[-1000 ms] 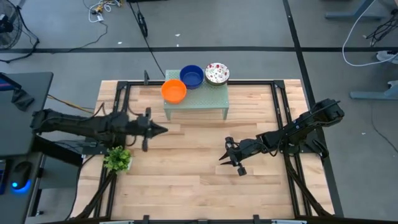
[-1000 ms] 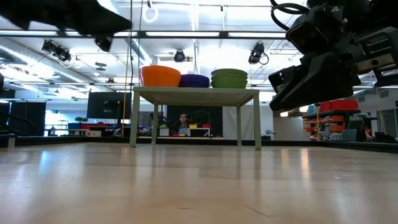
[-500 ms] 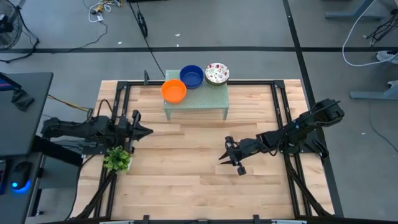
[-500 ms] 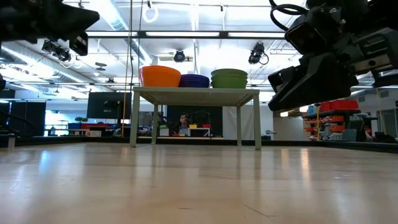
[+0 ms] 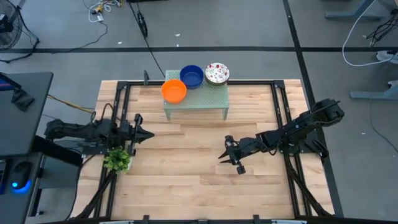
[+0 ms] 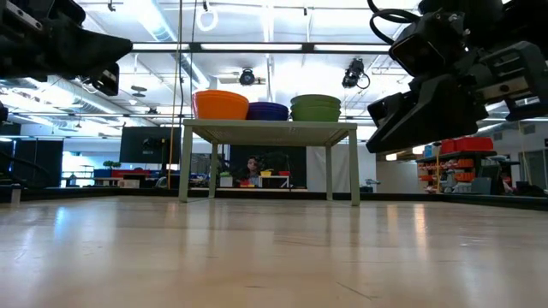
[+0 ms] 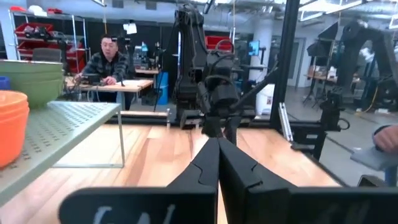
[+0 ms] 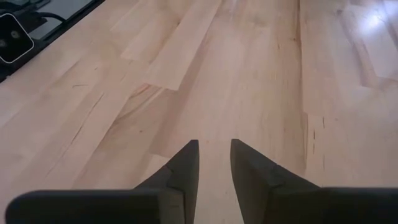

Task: Pick & Place Mini bowls
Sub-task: Return to Home Position

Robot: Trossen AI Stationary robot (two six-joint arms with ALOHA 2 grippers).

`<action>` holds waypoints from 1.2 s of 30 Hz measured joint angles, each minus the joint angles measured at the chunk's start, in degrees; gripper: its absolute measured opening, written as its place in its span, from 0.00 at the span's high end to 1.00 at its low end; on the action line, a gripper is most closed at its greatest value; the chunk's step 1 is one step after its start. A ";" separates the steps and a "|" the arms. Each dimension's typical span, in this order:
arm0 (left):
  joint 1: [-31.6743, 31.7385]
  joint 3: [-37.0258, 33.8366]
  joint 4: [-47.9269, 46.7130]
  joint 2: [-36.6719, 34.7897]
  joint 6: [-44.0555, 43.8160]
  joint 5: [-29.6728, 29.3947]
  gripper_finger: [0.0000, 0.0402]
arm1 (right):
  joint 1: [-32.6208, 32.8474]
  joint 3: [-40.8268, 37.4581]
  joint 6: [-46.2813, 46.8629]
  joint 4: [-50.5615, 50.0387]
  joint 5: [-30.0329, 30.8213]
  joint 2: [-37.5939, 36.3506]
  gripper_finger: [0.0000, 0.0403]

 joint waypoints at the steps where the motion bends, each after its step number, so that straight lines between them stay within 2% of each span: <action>1: 0.00 0.00 -0.61 0.00 0.14 -0.09 0.99 | 0.00 0.00 0.04 0.00 0.00 0.00 0.77; 6: 0.00 0.00 -7.99 0.02 0.79 -0.08 0.99 | 0.00 0.00 0.05 0.00 0.00 0.00 0.77; 15: 0.00 0.02 -8.64 0.02 2.85 0.09 0.95 | 0.00 0.00 2.47 2.97 0.00 -0.01 0.77; 19: 0.00 0.01 -8.41 0.02 2.18 0.05 0.94 | -0.20 -0.05 5.51 2.76 -0.22 -2.72 0.77; 23: 0.00 -0.02 -8.11 0.02 1.99 -0.08 0.94 | -1.17 -3.72 7.52 4.41 -0.59 -10.26 0.78; 30: 0.00 -0.02 -8.06 0.02 1.83 -0.09 0.94 | -4.92 -18.12 13.78 14.95 -0.57 -29.50 0.89; 33: 0.00 -0.04 -8.02 0.02 1.84 -0.09 0.94 | -7.45 -21.88 16.71 14.12 -1.49 -37.78 0.95; 36: 0.00 -0.04 -8.01 0.02 1.84 -0.09 0.94 | -9.72 -23.70 16.54 10.20 -6.26 -45.25 0.99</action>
